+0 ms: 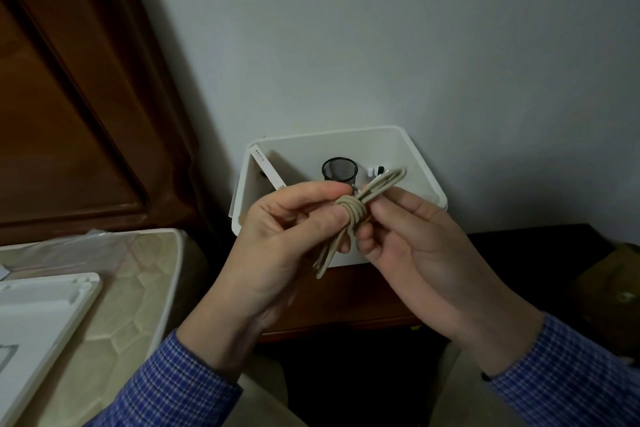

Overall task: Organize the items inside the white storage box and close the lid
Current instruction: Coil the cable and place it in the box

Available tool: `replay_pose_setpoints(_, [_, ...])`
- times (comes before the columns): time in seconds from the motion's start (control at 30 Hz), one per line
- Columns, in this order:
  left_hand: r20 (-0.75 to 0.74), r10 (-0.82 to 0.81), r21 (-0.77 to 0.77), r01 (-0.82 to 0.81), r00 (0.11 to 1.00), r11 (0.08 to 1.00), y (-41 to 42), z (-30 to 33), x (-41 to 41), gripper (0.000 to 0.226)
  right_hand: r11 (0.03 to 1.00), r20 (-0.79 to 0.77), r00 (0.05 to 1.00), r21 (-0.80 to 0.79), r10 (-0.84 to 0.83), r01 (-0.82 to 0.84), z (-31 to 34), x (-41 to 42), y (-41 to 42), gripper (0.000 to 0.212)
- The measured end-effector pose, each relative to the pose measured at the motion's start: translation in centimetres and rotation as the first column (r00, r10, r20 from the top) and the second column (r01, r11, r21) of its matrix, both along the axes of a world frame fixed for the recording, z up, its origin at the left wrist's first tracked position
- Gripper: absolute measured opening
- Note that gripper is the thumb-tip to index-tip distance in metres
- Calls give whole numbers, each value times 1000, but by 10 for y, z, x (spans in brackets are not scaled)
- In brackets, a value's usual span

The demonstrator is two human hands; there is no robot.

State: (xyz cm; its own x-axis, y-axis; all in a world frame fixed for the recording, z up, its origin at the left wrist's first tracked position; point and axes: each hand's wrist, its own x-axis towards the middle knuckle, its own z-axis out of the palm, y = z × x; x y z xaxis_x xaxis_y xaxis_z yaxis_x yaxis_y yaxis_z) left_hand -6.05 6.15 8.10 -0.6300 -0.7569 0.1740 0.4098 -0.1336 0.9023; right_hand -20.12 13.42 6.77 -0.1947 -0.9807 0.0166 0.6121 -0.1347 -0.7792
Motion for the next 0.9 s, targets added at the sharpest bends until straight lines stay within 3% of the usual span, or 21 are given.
replay_pose_setpoints(0.17, [64, 35, -16, -34, 997, 999, 2, 1, 2, 15, 999, -138, 990, -31, -16, 11, -2, -2, 6, 16])
replay_pose_setpoints(0.27, [118, 129, -90, -119, 985, 989, 5, 0, 1, 12, 996, -289, 953, -37, -92, 85, -3, -5, 7, 16])
replay_pose_setpoints(0.37, [129, 198, -171, -175, 972, 970, 8, 0, 0, 16, 999, -327, 944, -24, -36, 30, 2, -11, 7, 17])
replay_pose_setpoints(0.5, [183, 259, -289, -200, 949, 936, 9, 3, 1, 14, 998, -558, 827, -32, -63, 55, 4, -16, 8, 23])
replay_pose_setpoints(0.7, [193, 213, -336, -140, 958, 931, 6, 8, 7, 17, 981, -686, 701, -142, -195, 134, 6, -15, 10, 16])
replay_pose_setpoints(0.8, [193, 139, -276, -82, 971, 958, 2, 10, 8, 19, 981, -688, 700, -159, -192, 113, 7, -13, 10, 10])
replay_pose_setpoints(0.9, [207, 40, -235, 10, 977, 972, 0, 15, 12, 16, 992, -666, 738, -122, -108, 35, 7, -16, 11, 19])
